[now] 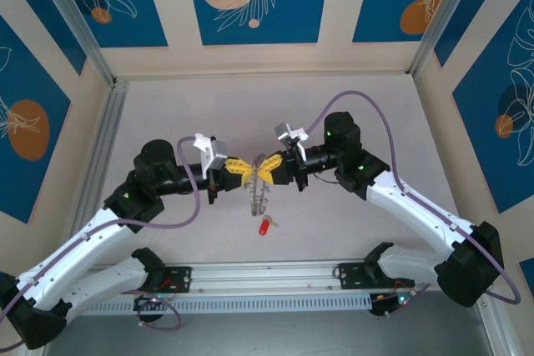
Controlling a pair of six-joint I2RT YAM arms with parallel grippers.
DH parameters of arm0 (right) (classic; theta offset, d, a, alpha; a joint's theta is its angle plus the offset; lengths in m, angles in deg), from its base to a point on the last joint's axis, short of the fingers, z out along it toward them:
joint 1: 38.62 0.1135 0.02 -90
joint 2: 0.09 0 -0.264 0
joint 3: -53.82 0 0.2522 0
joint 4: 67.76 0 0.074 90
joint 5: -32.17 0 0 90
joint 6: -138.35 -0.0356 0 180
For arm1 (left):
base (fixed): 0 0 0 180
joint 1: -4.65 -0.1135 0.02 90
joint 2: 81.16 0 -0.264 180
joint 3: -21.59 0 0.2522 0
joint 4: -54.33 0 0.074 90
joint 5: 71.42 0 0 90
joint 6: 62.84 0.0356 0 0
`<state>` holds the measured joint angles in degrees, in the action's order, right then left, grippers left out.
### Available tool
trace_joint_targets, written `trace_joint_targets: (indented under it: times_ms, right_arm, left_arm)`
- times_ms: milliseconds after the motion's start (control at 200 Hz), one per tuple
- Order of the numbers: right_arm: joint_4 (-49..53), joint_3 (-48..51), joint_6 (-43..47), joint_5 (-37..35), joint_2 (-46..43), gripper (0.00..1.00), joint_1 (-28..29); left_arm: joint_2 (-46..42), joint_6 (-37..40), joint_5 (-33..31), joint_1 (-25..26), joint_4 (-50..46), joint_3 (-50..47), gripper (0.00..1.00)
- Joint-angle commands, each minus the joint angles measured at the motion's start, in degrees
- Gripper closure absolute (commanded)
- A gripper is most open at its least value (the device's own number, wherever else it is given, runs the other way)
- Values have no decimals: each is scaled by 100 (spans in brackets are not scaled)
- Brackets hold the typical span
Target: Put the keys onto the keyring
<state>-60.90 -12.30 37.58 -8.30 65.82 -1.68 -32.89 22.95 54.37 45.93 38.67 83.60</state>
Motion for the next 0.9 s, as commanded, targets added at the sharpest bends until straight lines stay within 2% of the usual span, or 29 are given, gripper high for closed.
trace_joint_targets:
  times_ms: [0, 500, 700, 895]
  right_arm:
    - [-3, -38, 18, 109, -39, 100, 36]
    - [-146, -16, 121, 199, -248, 100, 58]
    - [714, -346, 228, -124, -158, 100, -83]
    - [1354, -475, 444, -444, -169, 100, -69]
  left_arm:
    - [42, -46, 167, 38, 296, 27, 100]
    - [217, 83, 76, 31, -46, 44, 100]
    - [289, 340, -256, 38, -789, 261, 100]
    - [252, 502, -500, 34, -1422, 624, 86]
